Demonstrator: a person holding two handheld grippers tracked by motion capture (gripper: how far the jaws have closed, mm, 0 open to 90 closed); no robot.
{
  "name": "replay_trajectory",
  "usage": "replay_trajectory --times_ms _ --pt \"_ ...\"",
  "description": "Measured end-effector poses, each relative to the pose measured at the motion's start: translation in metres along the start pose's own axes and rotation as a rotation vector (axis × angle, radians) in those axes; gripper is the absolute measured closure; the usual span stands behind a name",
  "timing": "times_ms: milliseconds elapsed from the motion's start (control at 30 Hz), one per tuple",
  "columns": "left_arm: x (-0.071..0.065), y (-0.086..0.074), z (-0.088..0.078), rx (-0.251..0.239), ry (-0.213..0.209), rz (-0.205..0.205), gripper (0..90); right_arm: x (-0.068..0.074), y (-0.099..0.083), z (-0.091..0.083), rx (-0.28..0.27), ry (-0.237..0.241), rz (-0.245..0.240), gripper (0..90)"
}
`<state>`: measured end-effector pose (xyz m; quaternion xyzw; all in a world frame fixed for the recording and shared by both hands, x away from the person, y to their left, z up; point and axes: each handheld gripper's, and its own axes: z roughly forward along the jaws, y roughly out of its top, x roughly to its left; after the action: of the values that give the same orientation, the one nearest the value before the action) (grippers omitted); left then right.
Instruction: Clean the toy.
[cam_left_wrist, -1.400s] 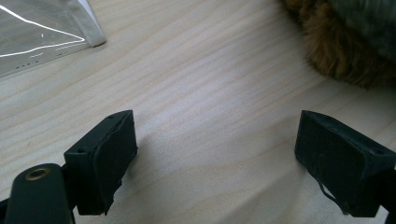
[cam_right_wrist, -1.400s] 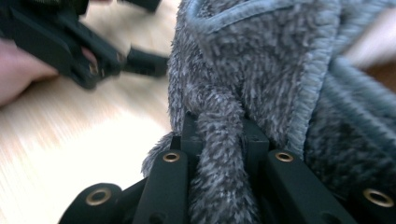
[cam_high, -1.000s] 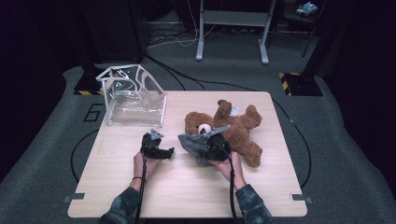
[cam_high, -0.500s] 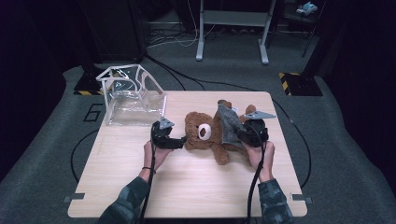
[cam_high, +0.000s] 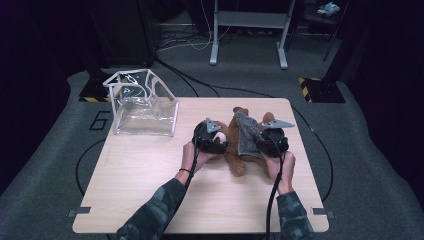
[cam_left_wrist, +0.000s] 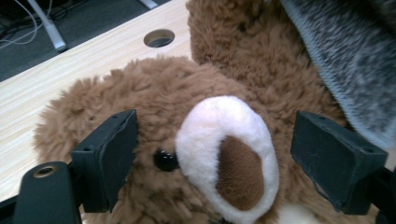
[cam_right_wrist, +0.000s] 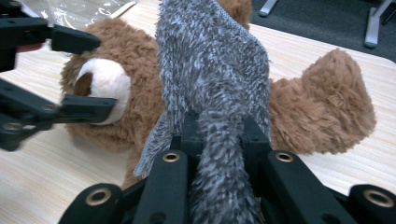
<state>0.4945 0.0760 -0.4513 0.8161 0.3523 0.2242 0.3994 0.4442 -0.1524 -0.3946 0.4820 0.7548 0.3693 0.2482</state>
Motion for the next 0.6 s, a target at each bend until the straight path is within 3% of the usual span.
replay_trajectory --times_ms 100,333,600 --pt "-0.002 -0.004 0.004 0.000 0.057 0.019 24.0 0.002 -0.001 0.003 0.009 0.001 -0.008 76.8" --pt "-0.005 -0.013 0.006 -0.022 0.072 0.024 44.5 0.009 -0.001 0.009 0.023 -0.022 -0.025 76.9" --pt "-0.012 -0.016 -0.006 -0.017 0.072 0.013 50.5 0.008 0.000 0.007 0.003 -0.035 -0.028 76.9"
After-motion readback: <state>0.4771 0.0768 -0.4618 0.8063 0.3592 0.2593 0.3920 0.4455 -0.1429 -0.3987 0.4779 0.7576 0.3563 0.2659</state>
